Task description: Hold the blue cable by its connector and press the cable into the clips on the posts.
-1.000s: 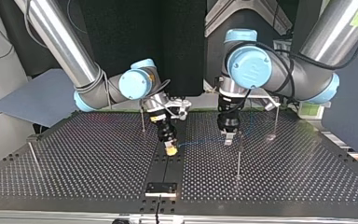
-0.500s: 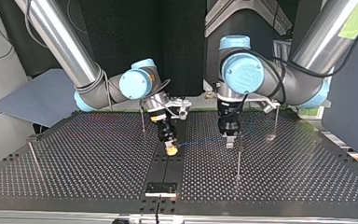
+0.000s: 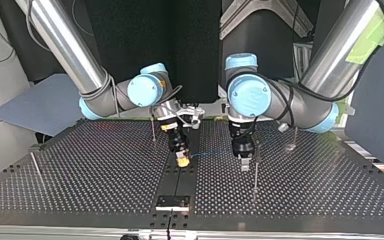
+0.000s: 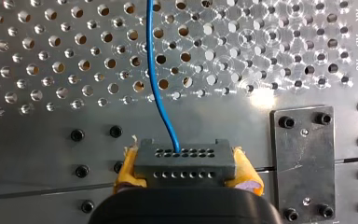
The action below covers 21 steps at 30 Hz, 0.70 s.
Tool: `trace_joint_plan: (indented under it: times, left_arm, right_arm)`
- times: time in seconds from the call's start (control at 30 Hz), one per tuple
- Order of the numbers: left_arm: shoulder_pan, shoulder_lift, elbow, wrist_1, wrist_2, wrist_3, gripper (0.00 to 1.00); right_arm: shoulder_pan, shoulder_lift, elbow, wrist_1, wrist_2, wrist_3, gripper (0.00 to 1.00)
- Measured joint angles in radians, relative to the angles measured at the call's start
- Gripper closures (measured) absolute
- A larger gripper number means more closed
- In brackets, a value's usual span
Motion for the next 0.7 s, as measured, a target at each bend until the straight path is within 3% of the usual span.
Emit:
trace_joint_plan:
  times: [0.3,0.7]
  left_arm:
    - [0.005,-0.044,0.011,0.004,-0.010,0.009,0.00]
    - [0.009,-0.051,0.027,0.038,-0.015,0.016,0.00]
  right_arm:
    - [-0.005,0.000,0.000,-0.002,0.002,0.000,1.00]
    - [-0.010,0.001,0.001,-0.003,0.002,-0.001,1.00]
